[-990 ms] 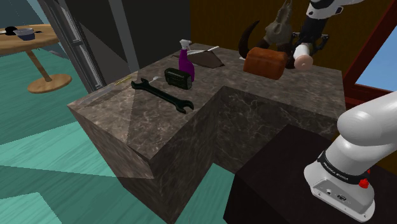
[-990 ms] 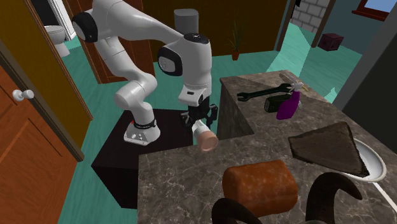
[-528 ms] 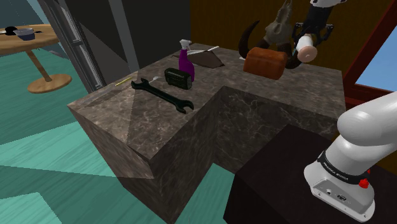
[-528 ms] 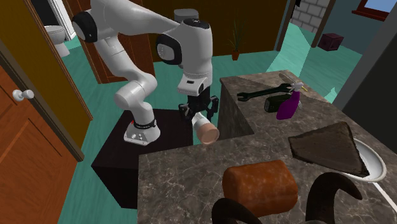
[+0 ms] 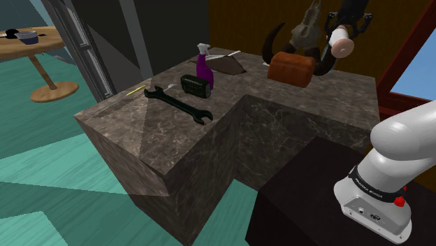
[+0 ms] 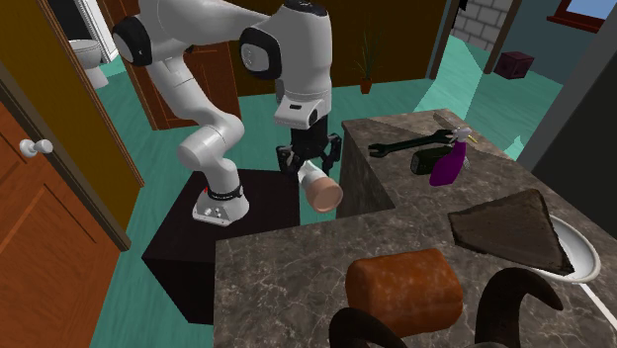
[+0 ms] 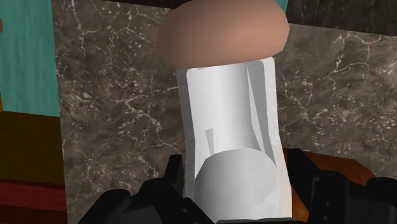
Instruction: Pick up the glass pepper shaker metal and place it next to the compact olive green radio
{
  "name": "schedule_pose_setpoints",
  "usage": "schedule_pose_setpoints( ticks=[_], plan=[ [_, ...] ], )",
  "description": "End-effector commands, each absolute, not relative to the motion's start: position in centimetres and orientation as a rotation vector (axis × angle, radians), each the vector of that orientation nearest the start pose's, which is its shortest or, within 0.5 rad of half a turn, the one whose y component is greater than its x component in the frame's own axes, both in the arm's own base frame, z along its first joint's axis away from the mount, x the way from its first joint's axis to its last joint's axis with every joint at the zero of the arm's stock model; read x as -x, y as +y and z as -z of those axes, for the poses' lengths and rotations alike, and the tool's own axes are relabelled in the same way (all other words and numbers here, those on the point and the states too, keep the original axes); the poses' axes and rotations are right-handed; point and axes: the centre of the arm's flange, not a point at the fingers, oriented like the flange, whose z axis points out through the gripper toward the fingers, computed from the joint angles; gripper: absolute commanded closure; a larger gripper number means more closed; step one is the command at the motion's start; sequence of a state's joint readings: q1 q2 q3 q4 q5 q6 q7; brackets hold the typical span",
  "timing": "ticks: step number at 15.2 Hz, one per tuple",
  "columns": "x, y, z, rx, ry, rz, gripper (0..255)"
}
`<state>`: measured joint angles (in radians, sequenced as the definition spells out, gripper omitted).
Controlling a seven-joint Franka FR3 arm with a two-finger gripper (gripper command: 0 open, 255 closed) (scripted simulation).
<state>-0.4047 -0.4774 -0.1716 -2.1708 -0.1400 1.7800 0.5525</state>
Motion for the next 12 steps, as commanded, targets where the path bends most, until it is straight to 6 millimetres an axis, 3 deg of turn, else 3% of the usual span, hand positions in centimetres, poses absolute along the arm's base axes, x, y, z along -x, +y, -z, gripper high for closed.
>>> schedule_pose_setpoints(
  ticks=[1, 4, 12],
  plan=[
    [-33.7, -24.8, -59.5, 2.735, 1.658, 0.129, 255],
    [-33.7, -24.8, -60.8, 2.735, 1.658, 0.129, 255],
    [-40.8, -17.0, -60.8, 2.735, 1.658, 0.129, 255]
  ],
)
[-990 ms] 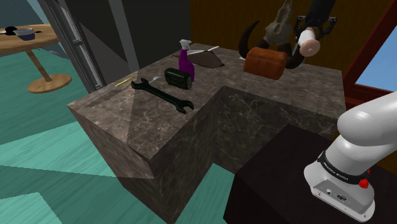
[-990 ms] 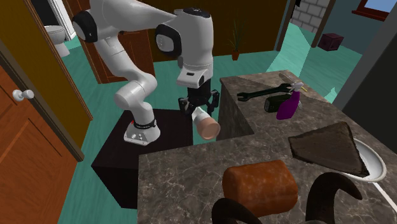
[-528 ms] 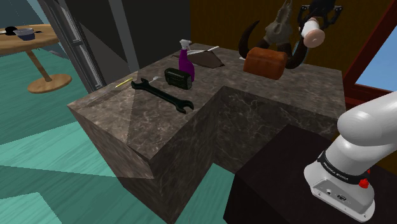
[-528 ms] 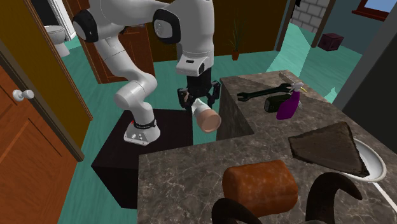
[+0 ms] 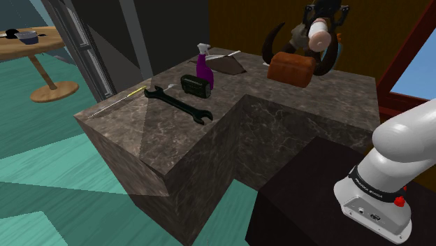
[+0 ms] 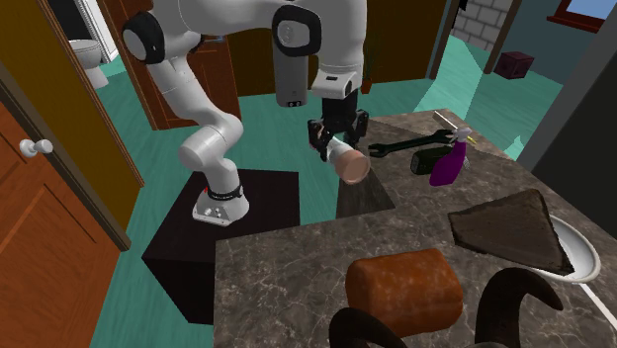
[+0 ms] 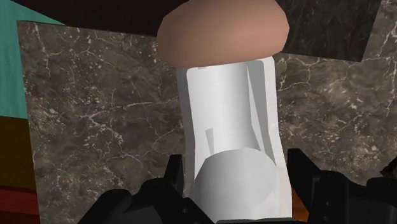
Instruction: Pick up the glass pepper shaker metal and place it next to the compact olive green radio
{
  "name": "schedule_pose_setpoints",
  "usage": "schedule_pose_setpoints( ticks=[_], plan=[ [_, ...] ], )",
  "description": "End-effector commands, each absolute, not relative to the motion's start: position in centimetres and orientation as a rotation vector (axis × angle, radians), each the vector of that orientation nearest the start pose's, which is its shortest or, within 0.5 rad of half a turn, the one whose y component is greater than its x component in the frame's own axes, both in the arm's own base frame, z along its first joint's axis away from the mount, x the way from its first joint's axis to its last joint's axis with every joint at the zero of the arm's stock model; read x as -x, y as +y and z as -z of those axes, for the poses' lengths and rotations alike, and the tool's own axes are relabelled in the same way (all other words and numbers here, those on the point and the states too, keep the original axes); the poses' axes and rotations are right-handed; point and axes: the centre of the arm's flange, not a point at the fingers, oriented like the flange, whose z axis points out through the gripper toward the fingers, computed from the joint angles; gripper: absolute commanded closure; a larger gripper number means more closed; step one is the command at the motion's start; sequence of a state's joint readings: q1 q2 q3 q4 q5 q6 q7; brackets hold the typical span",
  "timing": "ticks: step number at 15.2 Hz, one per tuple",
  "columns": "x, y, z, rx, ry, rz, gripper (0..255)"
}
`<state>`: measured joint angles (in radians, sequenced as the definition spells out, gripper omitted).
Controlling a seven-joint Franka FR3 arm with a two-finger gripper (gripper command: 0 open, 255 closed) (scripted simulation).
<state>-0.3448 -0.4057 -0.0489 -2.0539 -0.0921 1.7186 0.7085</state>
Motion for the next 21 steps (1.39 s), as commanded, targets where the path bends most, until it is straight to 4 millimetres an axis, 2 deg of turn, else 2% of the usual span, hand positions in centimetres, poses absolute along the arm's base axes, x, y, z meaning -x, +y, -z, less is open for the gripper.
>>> schedule_pose_setpoints(
  ticks=[1, 21],
  plan=[
    [-41.7, -16.0, -60.8, 2.735, 1.658, 0.129, 255],
    [-59.4, 3.6, -60.8, 2.735, 1.658, 0.129, 255]
  ],
)
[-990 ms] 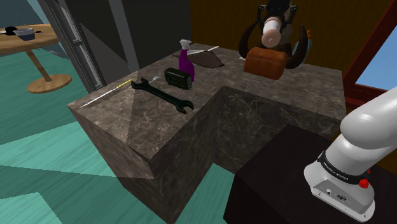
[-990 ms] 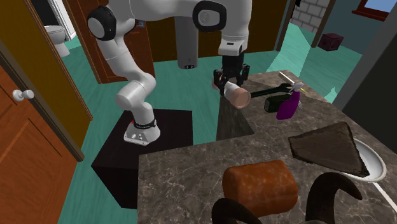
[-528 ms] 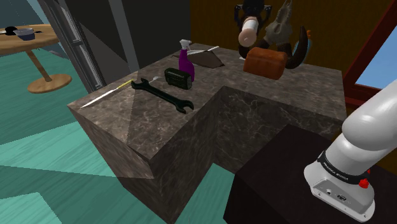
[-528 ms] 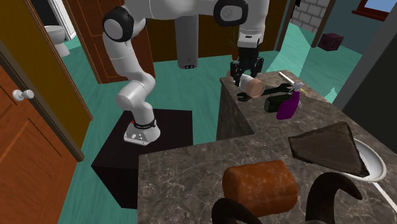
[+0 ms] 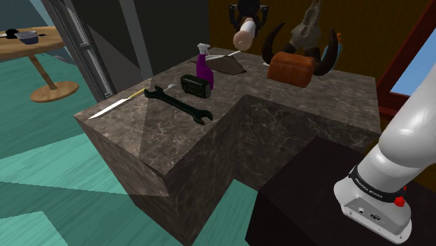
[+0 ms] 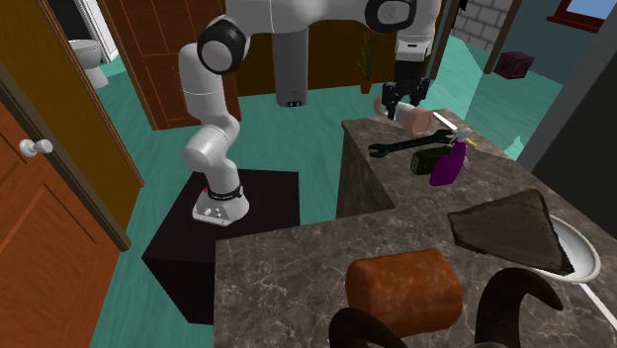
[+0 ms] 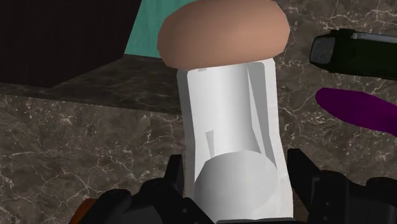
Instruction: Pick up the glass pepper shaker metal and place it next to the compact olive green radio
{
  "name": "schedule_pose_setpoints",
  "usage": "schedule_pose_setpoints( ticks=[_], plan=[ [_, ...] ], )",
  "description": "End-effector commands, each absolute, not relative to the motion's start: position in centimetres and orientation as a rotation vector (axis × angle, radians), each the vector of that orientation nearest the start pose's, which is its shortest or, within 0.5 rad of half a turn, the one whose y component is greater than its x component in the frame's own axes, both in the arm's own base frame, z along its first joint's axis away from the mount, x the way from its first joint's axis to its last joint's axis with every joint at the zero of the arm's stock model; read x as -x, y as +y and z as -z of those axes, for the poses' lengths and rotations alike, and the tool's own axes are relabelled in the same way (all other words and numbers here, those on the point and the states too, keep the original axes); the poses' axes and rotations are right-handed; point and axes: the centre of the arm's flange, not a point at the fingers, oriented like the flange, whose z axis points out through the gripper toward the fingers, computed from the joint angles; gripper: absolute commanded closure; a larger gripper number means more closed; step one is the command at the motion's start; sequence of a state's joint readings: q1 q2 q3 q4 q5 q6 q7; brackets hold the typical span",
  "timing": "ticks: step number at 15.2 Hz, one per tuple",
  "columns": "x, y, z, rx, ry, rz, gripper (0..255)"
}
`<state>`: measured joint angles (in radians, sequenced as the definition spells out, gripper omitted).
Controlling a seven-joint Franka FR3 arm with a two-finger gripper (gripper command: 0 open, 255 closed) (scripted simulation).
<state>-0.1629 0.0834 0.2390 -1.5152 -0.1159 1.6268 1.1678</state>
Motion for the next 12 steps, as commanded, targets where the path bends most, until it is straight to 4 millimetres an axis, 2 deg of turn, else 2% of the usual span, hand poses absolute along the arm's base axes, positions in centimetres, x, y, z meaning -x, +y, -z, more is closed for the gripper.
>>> schedule_pose_setpoints(
  ticks=[1, 3, 12],
  plan=[
    [-60.3, 4.6, -60.8, 2.735, 1.658, 0.129, 255],
    [-62.2, 6.7, -60.8, 2.735, 1.658, 0.129, 255],
    [-62.2, 6.7, -56.1, 2.735, 1.658, 0.129, 255]
  ],
)
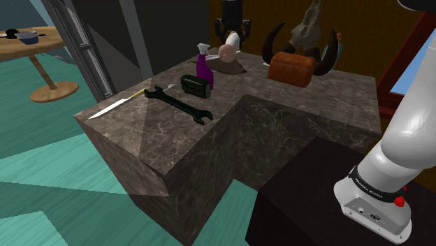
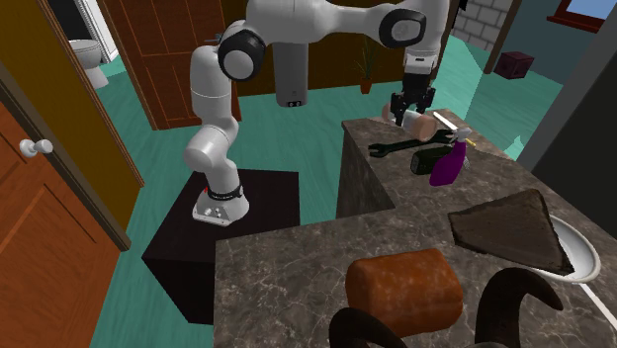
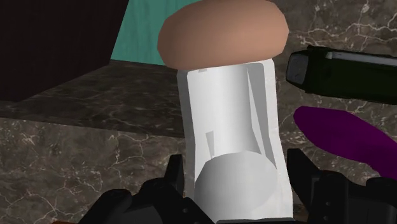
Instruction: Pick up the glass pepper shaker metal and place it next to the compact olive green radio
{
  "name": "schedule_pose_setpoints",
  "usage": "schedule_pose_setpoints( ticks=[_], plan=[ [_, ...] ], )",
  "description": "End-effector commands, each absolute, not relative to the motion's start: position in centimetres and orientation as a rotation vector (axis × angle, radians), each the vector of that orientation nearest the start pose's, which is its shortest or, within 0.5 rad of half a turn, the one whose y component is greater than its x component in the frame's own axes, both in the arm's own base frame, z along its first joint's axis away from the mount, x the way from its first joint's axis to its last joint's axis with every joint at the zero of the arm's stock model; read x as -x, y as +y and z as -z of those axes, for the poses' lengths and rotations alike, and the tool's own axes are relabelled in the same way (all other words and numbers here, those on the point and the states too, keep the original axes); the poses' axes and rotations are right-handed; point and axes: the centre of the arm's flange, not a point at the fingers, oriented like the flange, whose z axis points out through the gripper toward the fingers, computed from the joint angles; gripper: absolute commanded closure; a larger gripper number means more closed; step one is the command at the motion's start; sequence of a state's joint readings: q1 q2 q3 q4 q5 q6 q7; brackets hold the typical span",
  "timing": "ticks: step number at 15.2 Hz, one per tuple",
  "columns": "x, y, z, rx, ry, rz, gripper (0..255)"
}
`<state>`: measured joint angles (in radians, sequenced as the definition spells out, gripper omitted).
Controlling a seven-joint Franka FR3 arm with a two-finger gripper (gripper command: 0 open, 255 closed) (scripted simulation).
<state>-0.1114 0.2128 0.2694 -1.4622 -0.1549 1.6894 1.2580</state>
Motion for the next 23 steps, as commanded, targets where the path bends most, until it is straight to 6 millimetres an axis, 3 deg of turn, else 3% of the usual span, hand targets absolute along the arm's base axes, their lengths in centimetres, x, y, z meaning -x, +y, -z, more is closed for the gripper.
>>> schedule_pose_setpoints(
  ticks=[1, 23],
  plan=[
    [-62.2, 6.7, -55.6, 2.735, 1.658, 0.129, 255],
    [-62.2, 6.7, -43.9, 2.735, 1.658, 0.129, 255]
  ],
)
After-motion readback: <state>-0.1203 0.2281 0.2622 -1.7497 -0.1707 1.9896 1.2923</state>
